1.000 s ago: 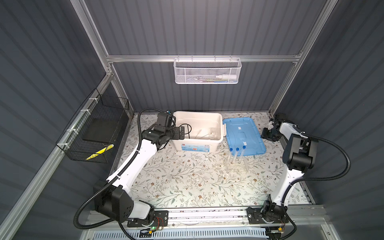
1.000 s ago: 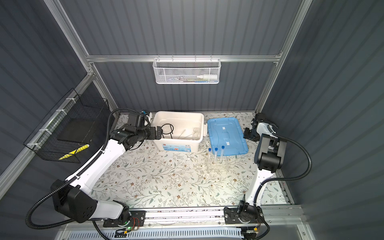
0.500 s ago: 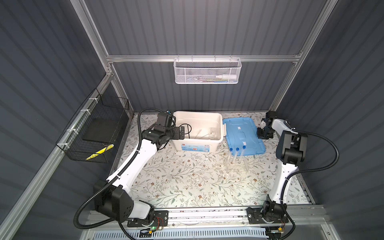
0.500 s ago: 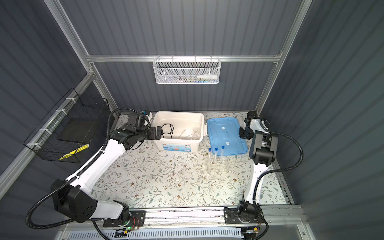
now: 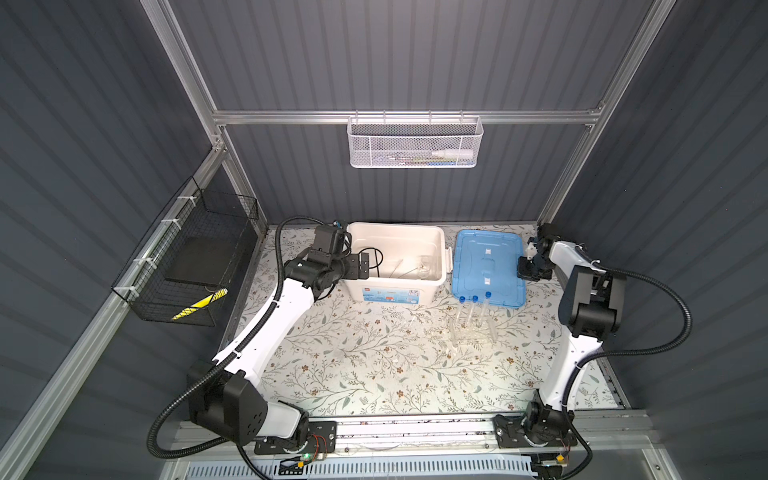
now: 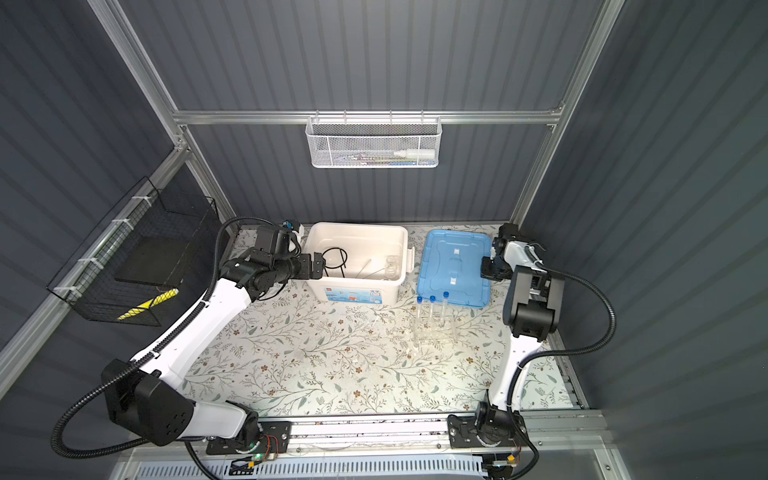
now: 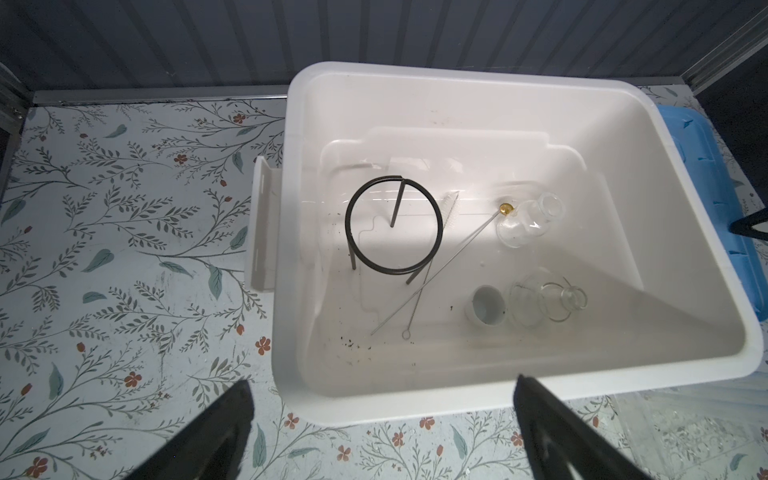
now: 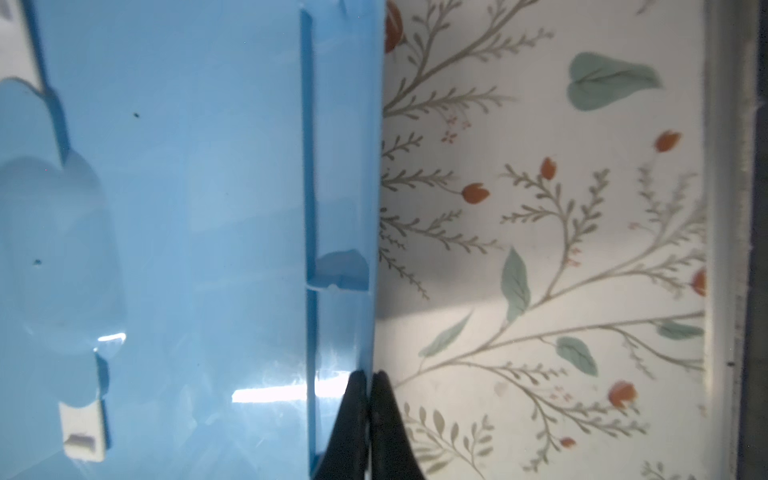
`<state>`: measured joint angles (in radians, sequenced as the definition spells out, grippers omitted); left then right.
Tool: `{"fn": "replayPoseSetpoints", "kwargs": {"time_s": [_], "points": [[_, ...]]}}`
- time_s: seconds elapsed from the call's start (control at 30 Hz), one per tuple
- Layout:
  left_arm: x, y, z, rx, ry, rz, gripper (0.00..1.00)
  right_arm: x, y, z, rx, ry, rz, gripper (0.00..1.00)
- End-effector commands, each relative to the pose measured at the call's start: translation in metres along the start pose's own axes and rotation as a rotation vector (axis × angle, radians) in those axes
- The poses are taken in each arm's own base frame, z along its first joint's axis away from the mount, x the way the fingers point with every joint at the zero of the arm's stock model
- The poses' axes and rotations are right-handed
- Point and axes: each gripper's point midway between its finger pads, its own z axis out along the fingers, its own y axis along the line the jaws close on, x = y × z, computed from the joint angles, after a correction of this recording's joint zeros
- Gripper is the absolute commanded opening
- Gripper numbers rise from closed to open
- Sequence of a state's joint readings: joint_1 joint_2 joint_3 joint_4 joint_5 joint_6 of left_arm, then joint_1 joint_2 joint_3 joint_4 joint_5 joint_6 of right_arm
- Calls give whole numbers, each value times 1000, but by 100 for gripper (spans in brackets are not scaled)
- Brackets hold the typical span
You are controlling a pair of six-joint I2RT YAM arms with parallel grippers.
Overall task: Organize the chemistry lab equipment
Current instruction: 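Lift the blue lid upright with the right gripper toward the box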
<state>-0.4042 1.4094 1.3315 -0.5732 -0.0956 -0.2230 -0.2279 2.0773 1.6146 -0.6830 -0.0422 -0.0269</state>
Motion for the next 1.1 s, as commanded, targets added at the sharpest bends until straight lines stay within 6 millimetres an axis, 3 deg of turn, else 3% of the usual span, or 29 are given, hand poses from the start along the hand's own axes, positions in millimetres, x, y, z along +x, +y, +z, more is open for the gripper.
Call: {"fn": "replayPoseSetpoints", "kwargs": {"time_s": [0.0, 0.47, 0.53, 0.7, 1.07], "points": [[-13, -5, -7, 35, -42, -19, 100, -16, 1, -31, -20, -101, 10, 0], [-40, -42, 5, 219, -87, -70, 100, -15, -19, -130, 15, -237, 153, 0], [-54, -53, 3, 259, -115, -71, 100, -14, -19, -140, 9, -250, 164, 0], [-65, -87, 11, 339, -121, -34, 100, -14, -14, -167, -20, -284, 173, 0], [-73, -173, 37, 579, -63, 7, 100, -17, -5, -221, -76, -372, 173, 1]]}}
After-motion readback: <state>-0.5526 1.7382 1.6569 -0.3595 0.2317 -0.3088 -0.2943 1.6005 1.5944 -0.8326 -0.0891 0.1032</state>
